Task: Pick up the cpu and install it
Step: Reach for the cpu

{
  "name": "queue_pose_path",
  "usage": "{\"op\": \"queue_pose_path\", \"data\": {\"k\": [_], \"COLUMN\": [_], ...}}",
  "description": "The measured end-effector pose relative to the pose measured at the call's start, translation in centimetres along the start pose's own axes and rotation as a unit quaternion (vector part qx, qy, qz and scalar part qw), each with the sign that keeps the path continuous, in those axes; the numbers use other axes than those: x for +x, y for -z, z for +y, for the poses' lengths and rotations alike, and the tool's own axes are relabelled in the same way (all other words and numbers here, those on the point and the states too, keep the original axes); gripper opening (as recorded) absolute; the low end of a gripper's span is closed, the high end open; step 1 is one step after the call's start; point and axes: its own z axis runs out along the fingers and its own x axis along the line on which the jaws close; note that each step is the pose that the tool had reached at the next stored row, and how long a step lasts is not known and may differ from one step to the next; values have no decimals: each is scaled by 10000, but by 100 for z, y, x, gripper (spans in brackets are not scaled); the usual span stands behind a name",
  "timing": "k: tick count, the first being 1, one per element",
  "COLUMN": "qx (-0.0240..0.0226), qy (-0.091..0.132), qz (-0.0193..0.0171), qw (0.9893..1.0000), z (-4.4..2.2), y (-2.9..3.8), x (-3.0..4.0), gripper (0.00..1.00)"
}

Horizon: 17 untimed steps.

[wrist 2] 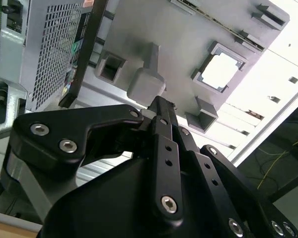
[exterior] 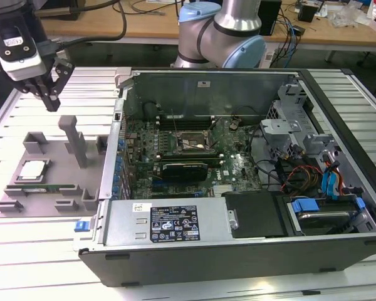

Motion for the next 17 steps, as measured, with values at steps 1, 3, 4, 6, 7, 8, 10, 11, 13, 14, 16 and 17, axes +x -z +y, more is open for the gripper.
{"op": "queue_pose_path", "data": {"k": [1,3,4,6,7,8,10,11,13,14,16,17], "qx": [0,0,0,0,-1,0,0,0,0,0,-1,0], "qy": [0,0,0,1,0,1,1,0,0,0,0,0], "qz": [0,0,0,-1,0,0,0,0,0,0,0,0], "qw": [10000,10000,10000,10000,10000,10000,10000,10000,10000,10000,10000,10000], "z": [0,0,0,-1,-1,-1,-1,-1,-1,-2,-2,-2], "y": [-7,-15,-24,-35,-39,-46,-54,-59,-72,-78,-91,-97], "x": [21,46,76,112,126,151,179,193,229,242,281,303], "gripper": [11,11,11,11,11,11,11,11,11,11,11,11]}}
